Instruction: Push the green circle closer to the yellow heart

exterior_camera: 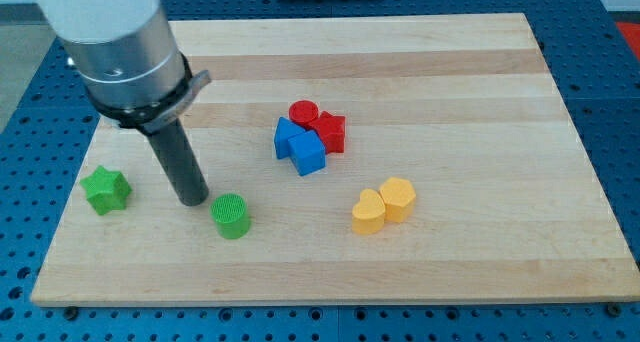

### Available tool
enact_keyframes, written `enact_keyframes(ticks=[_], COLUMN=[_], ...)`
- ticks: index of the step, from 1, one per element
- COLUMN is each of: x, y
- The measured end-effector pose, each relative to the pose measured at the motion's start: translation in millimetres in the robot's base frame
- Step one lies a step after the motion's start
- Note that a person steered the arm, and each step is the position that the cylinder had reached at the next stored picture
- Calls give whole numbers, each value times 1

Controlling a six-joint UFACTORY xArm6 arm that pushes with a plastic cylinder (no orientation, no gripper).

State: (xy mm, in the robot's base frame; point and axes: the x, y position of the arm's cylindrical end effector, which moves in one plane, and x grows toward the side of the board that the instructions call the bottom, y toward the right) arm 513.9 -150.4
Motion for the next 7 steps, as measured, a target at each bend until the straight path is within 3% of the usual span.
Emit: enact_keyframes(ticks=[1, 3, 7], x=[29, 37, 40], y=[13, 95, 95])
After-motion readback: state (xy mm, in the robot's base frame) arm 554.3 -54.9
